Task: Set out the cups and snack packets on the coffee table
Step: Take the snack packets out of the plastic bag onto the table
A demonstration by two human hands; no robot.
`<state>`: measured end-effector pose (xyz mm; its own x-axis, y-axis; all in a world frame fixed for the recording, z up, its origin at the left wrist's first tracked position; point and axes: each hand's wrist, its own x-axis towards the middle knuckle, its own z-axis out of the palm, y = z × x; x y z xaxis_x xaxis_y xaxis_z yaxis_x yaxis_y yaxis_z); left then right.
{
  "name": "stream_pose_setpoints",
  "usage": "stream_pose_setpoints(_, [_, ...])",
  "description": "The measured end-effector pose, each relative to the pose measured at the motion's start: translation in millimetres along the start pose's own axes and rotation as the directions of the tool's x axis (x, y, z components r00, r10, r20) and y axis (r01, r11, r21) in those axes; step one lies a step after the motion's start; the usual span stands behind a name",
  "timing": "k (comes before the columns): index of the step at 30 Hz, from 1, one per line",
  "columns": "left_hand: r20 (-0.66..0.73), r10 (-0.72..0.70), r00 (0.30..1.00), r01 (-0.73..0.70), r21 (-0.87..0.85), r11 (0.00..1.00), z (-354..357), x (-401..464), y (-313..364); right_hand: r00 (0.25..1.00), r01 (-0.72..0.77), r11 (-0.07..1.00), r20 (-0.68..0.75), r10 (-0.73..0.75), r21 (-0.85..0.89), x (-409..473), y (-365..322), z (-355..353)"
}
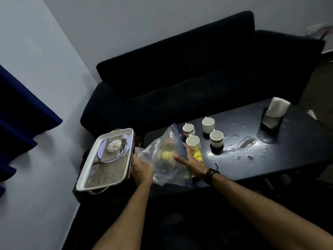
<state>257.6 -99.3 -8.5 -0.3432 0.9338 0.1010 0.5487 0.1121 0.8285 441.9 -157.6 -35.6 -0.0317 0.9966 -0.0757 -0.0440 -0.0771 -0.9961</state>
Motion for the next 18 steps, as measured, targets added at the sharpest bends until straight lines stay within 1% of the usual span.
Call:
stream_pose_setpoints(1, [0.026, 0.032, 0.999, -0.032, -0.026, 0.999, 6.4, -5.4, 10.5, 1.000, -0.005, 1.000, 0.012, 0.006, -0.012, -0.9, -4.2, -0.8])
stream_pose_setpoints(2, [0.061, 0.061, 0.996, -0.058, -0.058, 0.997, 13.5, -11.5, 21.4, 1.000, 0.003, 1.000, -0.005, -0.003, -0.026, -0.5, -6.6, -2.1])
stream_pose_setpoints(4, [0.187, 0.113, 0.976, -0.092, -0.115, 0.989, 29.2, -29.6, 44.3, 0.996, 0.027, 0.999, -0.084, -0.029, -0.016, 0.0, -12.5, -9.1])
stream_pose_setpoints(6, [0.344, 0.181, 0.921, -0.112, -0.212, 0.971, 44.1, -49.1, 63.0, 0.989, 0.027, 0.992, -0.147, -0.010, 0.120, -1.7, -22.1, -16.3])
stream_pose_setpoints(8, [0.467, 0.228, 0.854, -0.058, -0.349, 0.935, 58.2, -65.7, 80.7, 0.982, 0.027, 0.966, -0.187, 0.022, 0.256, -7.0, -30.1, -30.9])
stream_pose_setpoints(10, [0.535, 0.266, 0.802, -0.006, -0.438, 0.899, 66.9, -73.8, 92.8, 0.974, 0.041, 0.955, -0.224, 0.027, 0.294, -14.0, -35.1, -46.8])
stream_pose_setpoints(11, [0.538, 0.301, 0.787, -0.020, -0.466, 0.885, 71.1, -80.8, 97.7, 0.963, 0.067, 0.957, -0.268, 0.012, 0.283, -19.6, -35.5, -58.1])
stream_pose_setpoints(12, [0.507, 0.345, 0.790, -0.071, -0.483, 0.873, 75.1, -86.9, 100.0, 0.946, 0.094, 0.955, -0.323, 0.002, 0.281, -25.2, -37.2, -67.3])
stream_pose_setpoints(14, [0.355, 0.451, 0.819, -0.265, -0.463, 0.846, 84.0, -102.1, 106.5, 0.890, 0.152, 0.938, -0.457, 0.008, 0.312, -36.8, -42.3, -90.3])
stream_pose_setpoints(15, [0.278, 0.482, 0.831, -0.347, -0.419, 0.839, 87.7, -109.3, 110.5, 0.859, 0.184, 0.919, -0.511, 0.022, 0.349, -41.0, -45.3, -102.5])
stream_pose_setpoints(16, [0.211, 0.474, 0.855, -0.380, -0.367, 0.849, 91.4, -116.0, 115.0, 0.835, 0.211, 0.892, -0.548, 0.048, 0.399, -45.2, -49.1, -114.4])
stream_pose_setpoints(17, [0.190, 0.424, 0.886, -0.347, -0.336, 0.876, 94.4, -120.6, 118.4, 0.821, 0.225, 0.861, -0.564, 0.084, 0.456, -48.6, -52.2, -125.4])
stream_pose_setpoints(18, [0.235, 0.357, 0.904, -0.268, -0.338, 0.902, 97.7, -125.6, 122.2, 0.818, 0.228, 0.831, -0.563, 0.119, 0.507, -52.9, -53.7, -136.9])
